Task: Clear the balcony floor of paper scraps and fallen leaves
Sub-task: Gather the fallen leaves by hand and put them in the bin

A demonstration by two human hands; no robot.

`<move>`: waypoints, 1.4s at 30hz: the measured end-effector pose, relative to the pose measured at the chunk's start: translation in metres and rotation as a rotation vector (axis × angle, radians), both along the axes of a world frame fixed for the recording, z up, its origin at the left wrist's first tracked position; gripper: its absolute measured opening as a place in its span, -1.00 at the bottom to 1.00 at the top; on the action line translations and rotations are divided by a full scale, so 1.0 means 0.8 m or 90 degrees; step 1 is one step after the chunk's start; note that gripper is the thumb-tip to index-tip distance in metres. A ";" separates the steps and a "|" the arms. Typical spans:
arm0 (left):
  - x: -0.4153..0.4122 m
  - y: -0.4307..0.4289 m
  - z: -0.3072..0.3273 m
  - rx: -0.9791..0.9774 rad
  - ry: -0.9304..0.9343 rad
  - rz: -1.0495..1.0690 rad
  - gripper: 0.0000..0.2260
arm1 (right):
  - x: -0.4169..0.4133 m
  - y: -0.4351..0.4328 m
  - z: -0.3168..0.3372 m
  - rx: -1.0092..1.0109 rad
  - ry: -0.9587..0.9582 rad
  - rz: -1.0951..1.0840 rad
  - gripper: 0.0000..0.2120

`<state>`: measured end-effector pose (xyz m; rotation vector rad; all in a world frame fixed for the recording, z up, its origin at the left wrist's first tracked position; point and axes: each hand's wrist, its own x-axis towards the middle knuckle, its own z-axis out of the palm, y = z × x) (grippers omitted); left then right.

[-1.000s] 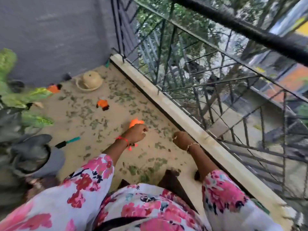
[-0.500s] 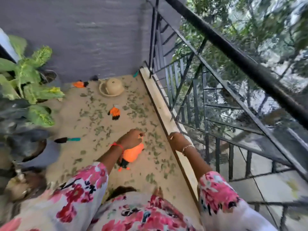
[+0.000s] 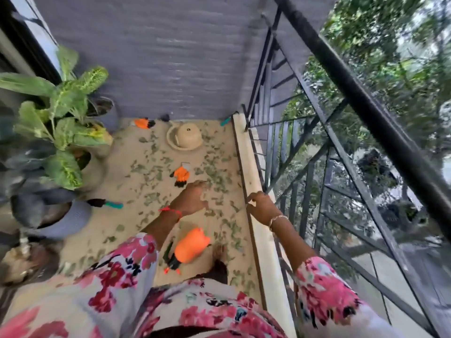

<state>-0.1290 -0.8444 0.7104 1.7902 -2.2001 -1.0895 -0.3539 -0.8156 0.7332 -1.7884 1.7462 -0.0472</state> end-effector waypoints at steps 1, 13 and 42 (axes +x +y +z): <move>-0.001 -0.022 -0.005 -0.002 0.000 0.009 -0.51 | -0.005 -0.024 -0.001 -0.005 0.000 0.011 -0.73; 0.008 -0.264 -0.019 0.001 0.018 0.064 -0.52 | -0.032 -0.312 -0.011 -0.008 0.014 0.020 -0.68; 0.008 -0.830 -0.154 0.168 0.104 0.173 -0.44 | 0.010 -0.928 -0.186 0.138 -0.050 -0.060 -0.64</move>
